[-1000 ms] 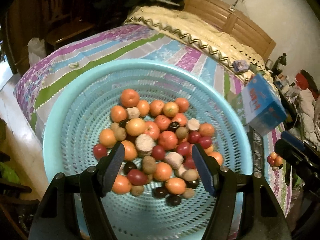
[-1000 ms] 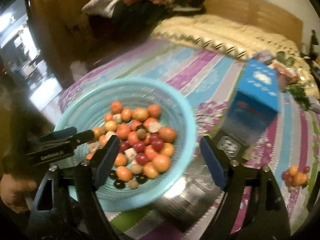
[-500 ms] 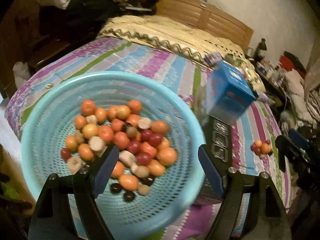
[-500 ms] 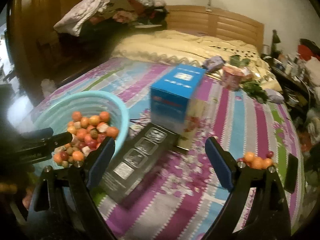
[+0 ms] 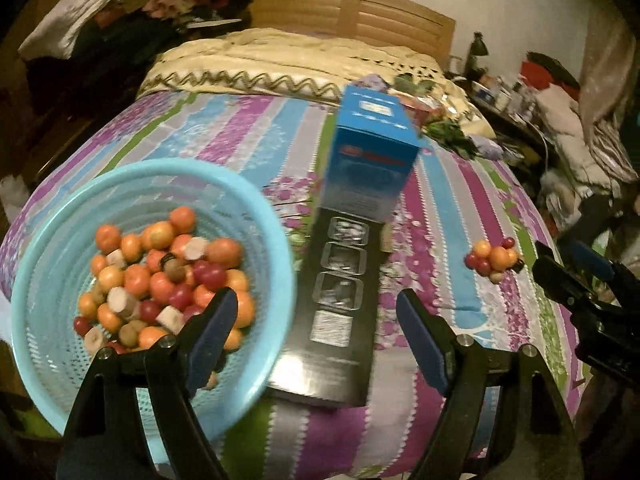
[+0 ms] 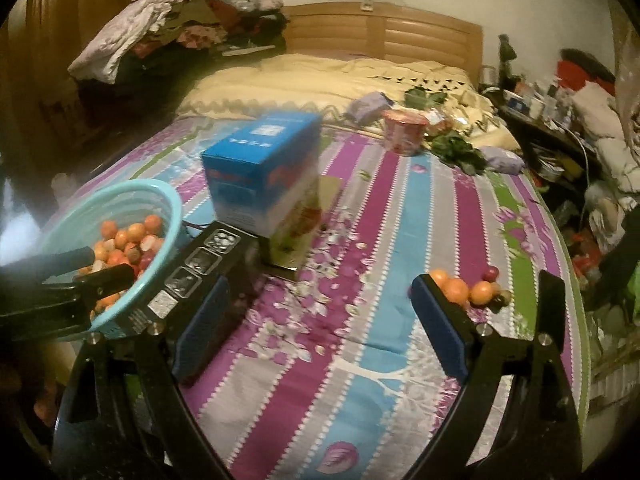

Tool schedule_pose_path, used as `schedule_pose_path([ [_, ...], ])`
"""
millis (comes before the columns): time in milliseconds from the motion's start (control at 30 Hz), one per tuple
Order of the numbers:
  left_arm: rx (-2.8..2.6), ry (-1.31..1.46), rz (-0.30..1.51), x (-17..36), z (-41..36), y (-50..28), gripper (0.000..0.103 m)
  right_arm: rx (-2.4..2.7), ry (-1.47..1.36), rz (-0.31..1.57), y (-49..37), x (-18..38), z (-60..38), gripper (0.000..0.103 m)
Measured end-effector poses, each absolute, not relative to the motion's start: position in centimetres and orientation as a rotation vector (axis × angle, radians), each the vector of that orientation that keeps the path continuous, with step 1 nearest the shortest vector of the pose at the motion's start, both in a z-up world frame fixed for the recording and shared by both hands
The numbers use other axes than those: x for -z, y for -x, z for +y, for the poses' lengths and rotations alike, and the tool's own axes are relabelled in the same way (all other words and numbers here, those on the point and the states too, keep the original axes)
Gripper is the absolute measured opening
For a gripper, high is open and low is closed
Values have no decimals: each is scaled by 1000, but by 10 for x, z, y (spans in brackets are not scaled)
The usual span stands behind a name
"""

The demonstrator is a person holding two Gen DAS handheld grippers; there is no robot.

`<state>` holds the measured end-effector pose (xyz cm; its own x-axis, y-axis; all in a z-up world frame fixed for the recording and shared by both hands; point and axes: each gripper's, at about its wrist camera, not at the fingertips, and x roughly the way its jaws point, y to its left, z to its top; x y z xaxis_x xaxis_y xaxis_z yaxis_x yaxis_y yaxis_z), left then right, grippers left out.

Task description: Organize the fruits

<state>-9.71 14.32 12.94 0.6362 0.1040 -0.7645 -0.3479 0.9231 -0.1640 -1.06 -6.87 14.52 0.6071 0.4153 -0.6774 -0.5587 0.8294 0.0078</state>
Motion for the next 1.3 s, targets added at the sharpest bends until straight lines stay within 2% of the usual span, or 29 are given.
schedule_pose_path([
  [400,-175,236,864,-132,87,75,83,-523,162,729,0,-141,-116,93],
  [1300,6,203,966,-95,-6,45,83,-460,102,778,-21,-98,-210,93],
])
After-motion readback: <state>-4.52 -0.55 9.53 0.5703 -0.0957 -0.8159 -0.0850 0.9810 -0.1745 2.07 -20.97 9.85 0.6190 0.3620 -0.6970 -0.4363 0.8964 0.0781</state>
